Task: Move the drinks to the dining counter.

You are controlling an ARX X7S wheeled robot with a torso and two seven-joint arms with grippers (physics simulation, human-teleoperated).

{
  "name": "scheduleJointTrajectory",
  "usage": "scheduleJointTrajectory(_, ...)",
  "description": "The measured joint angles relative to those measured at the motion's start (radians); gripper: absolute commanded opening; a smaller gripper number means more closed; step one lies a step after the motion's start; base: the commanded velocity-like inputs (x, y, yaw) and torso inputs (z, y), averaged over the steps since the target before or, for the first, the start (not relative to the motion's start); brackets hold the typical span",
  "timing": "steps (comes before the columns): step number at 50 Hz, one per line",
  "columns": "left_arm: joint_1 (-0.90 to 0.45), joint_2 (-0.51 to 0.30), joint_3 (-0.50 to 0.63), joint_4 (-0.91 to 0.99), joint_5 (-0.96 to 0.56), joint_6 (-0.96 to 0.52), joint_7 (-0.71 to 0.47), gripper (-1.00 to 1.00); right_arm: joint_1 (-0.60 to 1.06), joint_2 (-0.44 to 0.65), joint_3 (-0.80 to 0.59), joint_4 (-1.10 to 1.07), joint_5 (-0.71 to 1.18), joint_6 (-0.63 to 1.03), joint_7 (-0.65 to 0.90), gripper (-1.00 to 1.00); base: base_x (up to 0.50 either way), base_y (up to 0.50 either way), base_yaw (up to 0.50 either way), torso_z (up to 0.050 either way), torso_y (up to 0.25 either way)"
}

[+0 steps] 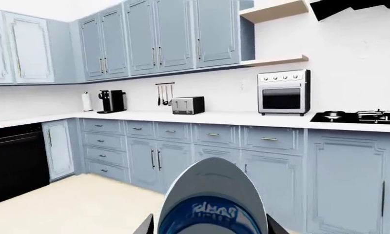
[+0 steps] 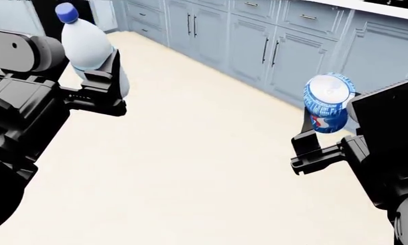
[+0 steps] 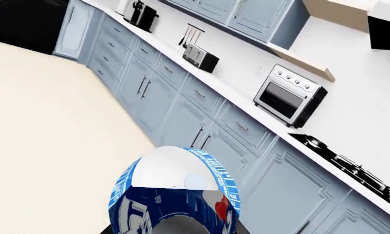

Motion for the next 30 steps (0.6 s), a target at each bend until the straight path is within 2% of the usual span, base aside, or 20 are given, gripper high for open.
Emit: scheduleJointTrajectory(30,-0.003,-0.02,0.004,0.005,-0.013,0.009,-0.008,-1.0,0.019,-0.006,-0.025,0.005,-0.003,0.0,0.0,-1.0,-0.2,-0.25,0.5,0.0,0.0)
